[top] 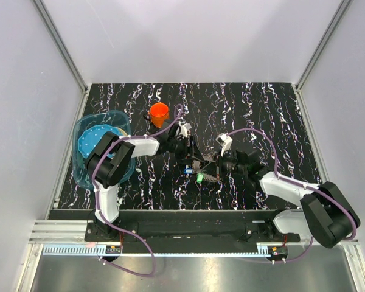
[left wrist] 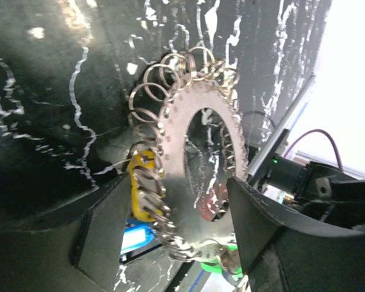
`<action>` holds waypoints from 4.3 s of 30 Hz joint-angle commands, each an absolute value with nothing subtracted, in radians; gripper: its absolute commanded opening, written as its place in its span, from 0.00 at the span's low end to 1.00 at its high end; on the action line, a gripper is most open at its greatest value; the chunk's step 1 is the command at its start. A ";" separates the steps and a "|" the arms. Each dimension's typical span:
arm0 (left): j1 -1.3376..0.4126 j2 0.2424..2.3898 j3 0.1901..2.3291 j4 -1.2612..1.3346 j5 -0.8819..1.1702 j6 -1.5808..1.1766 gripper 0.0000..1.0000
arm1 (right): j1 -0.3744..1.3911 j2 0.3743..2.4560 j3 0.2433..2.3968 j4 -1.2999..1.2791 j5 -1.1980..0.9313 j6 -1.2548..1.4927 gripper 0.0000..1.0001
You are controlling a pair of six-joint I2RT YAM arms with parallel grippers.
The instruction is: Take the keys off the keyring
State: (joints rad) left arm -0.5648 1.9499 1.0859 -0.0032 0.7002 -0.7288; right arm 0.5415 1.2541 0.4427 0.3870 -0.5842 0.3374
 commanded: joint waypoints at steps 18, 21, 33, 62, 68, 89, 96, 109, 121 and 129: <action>-0.618 1.982 1.115 0.123 0.810 -0.784 0.00 | 0.545 1.252 0.586 0.172 -0.497 0.351 0.37; -0.614 1.947 1.095 0.193 0.833 -0.794 0.00 | 0.546 1.198 0.652 0.057 -0.422 0.386 0.56; -0.502 1.767 1.063 0.380 0.819 -0.801 0.00 | 0.545 0.986 0.709 0.089 -0.150 0.584 0.85; -0.301 1.325 0.870 0.664 0.934 -0.914 0.00 | 0.545 1.123 0.666 0.613 -0.342 0.765 0.88; -0.301 1.310 0.813 0.828 0.962 -1.032 0.00 | 0.545 1.181 0.689 0.754 -0.457 0.790 0.42; -0.241 1.063 0.762 0.583 1.132 -0.809 0.81 | 0.545 1.114 0.752 0.891 -0.739 0.722 0.00; -0.379 1.016 0.836 0.207 1.029 -0.549 0.80 | 0.545 1.146 0.767 0.904 -0.801 0.730 0.00; -0.397 1.057 0.839 0.282 0.991 -0.684 0.00 | 0.545 1.112 0.813 0.628 -0.784 0.604 0.08; -0.399 0.963 0.787 0.287 0.660 -0.765 0.00 | 0.545 0.878 0.601 0.505 -0.583 0.436 0.68; -0.400 0.907 0.713 0.405 0.535 -0.839 0.00 | 0.555 0.885 0.468 0.567 -0.512 0.285 0.69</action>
